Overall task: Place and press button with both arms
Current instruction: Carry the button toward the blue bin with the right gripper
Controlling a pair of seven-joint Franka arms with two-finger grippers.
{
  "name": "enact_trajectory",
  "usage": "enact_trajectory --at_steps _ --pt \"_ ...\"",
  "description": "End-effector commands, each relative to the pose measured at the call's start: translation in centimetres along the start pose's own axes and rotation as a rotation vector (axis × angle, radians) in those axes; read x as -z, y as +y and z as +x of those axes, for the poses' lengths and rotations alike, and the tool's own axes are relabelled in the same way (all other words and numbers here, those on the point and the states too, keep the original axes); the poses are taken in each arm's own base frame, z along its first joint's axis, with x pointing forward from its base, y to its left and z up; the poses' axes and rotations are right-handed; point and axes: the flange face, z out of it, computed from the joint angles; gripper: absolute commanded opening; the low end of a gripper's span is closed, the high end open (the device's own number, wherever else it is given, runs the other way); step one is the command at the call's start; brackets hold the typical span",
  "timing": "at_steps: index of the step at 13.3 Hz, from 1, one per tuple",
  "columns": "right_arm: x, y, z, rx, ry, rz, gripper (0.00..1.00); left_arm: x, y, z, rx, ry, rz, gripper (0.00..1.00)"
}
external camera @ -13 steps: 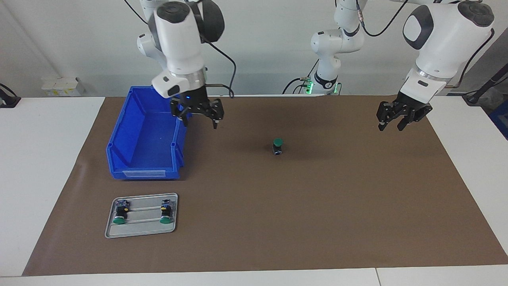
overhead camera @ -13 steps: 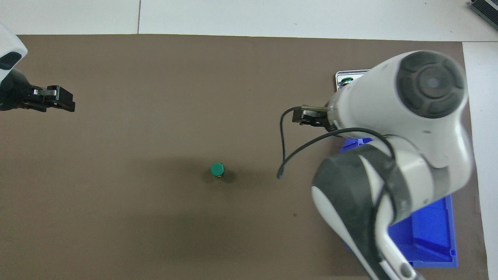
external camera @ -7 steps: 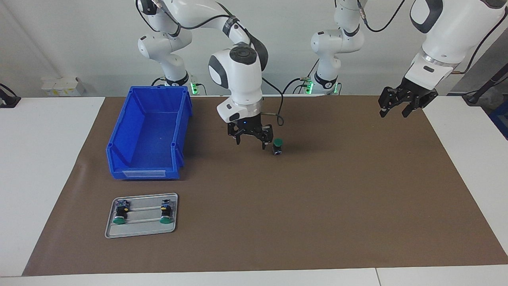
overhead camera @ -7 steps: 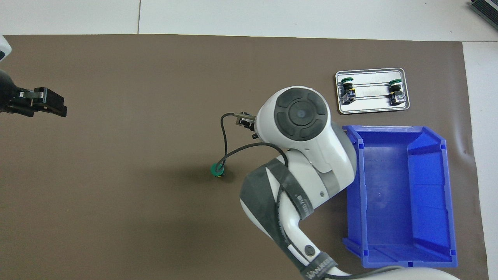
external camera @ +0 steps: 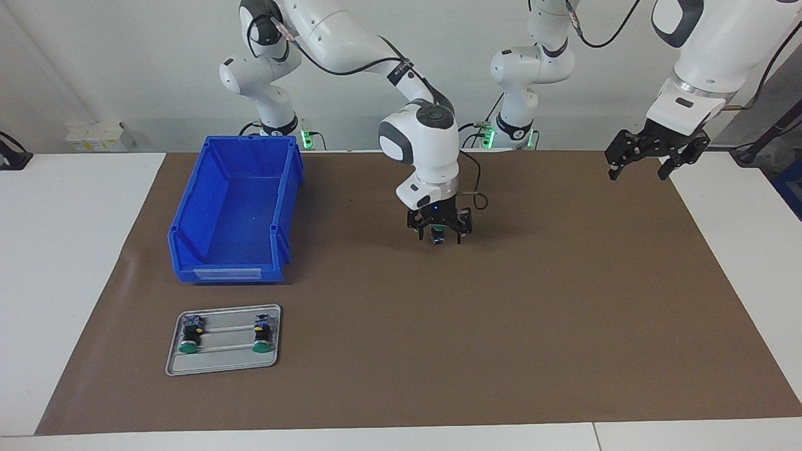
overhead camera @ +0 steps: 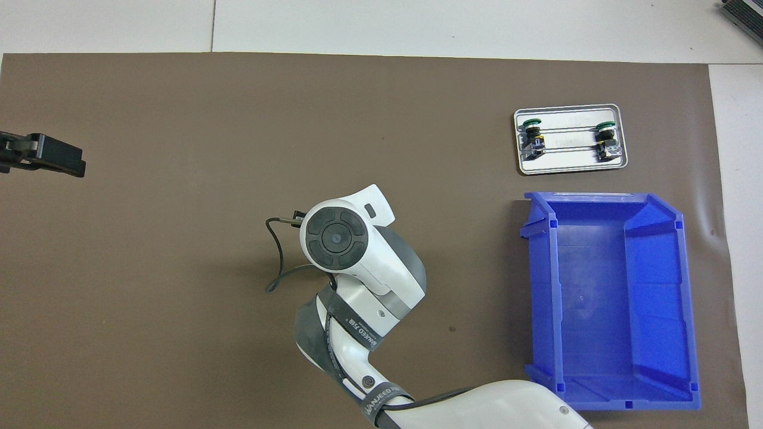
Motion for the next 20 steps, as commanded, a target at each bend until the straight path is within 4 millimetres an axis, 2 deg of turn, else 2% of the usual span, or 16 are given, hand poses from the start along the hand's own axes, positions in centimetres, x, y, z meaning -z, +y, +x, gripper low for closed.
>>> enact_trajectory --at_steps 1,2,4,7,10,15,16,17,19,20 --pt "-0.9 -0.1 -1.1 0.027 -0.006 -0.024 1.00 -1.4 -0.8 -1.2 0.001 0.046 0.019 1.00" --pt "-1.4 0.2 -1.9 0.035 -0.014 -0.033 1.00 -1.9 -0.9 -1.4 0.004 0.065 0.019 1.00" --pt "-1.4 -0.3 -3.8 0.058 -0.031 -0.046 1.00 -3.0 -0.7 -1.9 0.014 0.087 0.020 1.00" --pt "-2.1 0.5 -4.6 0.067 -0.044 -0.067 1.00 -3.2 -0.1 -2.1 0.036 0.093 -0.037 1.00" --pt "-2.2 1.0 -4.7 0.097 -0.050 -0.073 1.00 -3.3 -0.1 -2.1 0.053 0.087 -0.047 1.00" --pt "-2.3 0.9 -5.0 0.106 -0.054 -0.077 0.93 -3.7 -0.6 -3.0 0.052 0.046 -0.046 1.00" --pt "-2.3 1.0 -5.0 0.108 -0.055 -0.078 0.88 -3.9 -0.7 -3.3 0.053 0.037 -0.046 1.00" --pt "-2.3 1.1 -5.1 0.112 -0.055 -0.080 0.75 -4.1 -0.7 -3.4 0.053 0.034 -0.046 1.00" --pt "-2.3 1.2 -5.1 0.132 -0.057 -0.080 0.28 -4.4 -0.7 -3.8 0.056 0.012 -0.046 1.00" --pt "-2.4 1.2 -5.2 0.132 -0.058 -0.081 0.10 -4.4 -0.7 -3.9 0.059 0.004 -0.047 1.00"
